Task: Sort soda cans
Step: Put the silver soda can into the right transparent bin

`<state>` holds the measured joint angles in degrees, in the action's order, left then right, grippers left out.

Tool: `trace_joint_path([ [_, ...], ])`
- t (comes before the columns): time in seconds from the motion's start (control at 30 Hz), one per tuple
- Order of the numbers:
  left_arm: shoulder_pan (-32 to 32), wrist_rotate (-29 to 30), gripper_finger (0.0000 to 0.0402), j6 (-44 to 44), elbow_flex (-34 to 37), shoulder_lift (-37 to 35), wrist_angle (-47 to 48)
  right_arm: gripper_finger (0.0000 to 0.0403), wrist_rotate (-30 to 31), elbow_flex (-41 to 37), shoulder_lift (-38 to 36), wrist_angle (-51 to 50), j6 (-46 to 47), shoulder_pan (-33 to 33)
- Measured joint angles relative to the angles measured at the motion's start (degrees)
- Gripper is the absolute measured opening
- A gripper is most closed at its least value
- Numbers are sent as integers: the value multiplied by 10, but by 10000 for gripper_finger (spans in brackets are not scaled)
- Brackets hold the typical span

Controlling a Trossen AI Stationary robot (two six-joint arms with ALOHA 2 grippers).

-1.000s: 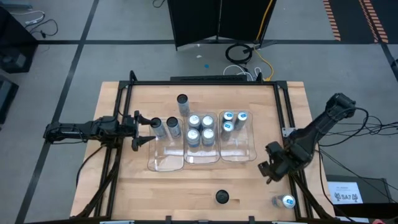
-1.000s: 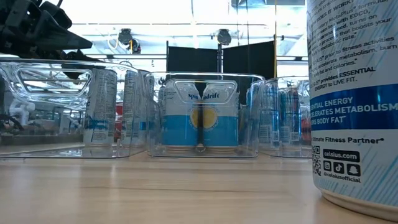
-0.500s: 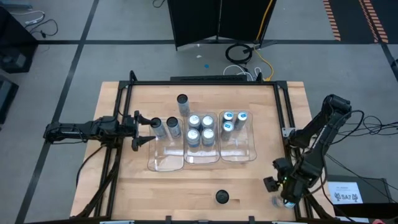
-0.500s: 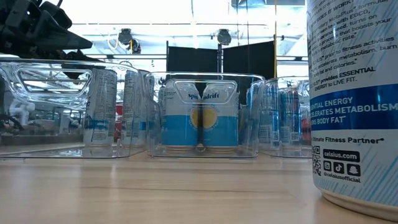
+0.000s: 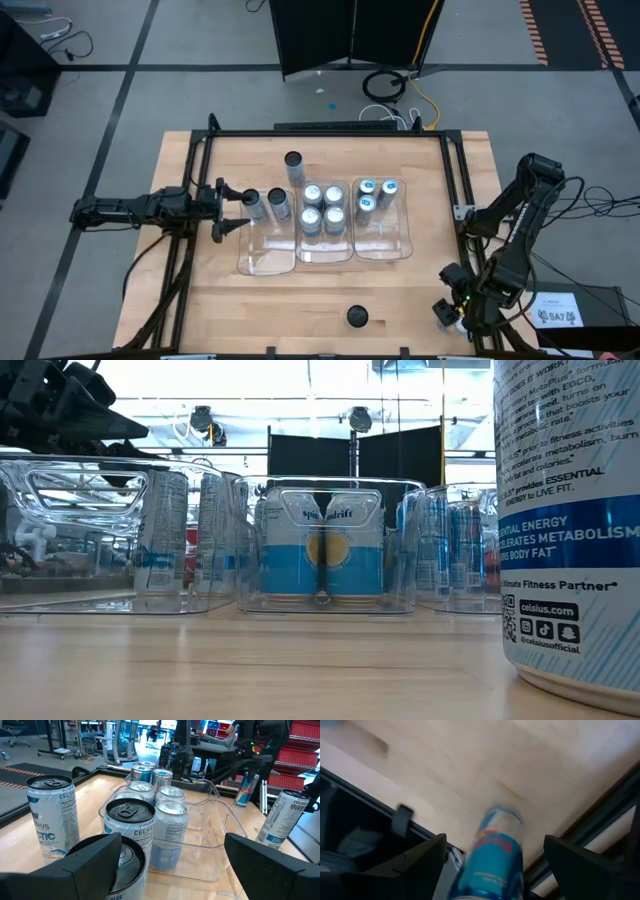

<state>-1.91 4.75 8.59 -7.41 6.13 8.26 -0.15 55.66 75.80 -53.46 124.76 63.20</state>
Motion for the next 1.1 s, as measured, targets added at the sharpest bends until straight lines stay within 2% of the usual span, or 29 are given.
trace_joint_path([
  [0.07,0,0,363,0,0,0,0,327,-7,0,10,16,-10,4],
  [0.2,0,0,363,0,0,0,0,327,-62,0,33,46,-13,5],
  [0.37,0,0,363,0,0,0,0,327,-83,0,56,69,-15,8],
  [0.5,0,0,363,0,0,0,0,327,-125,0,68,72,-18,7],
  [0.73,0,0,363,0,0,0,0,325,-129,0,70,77,-41,9],
  [0.83,0,0,363,0,0,0,0,305,-134,0,69,76,-43,9],
  [1.0,0,0,363,0,0,0,0,226,-142,0,68,73,-44,10],
  [1.1,0,0,363,0,0,0,0,218,-142,0,68,72,-52,10],
])
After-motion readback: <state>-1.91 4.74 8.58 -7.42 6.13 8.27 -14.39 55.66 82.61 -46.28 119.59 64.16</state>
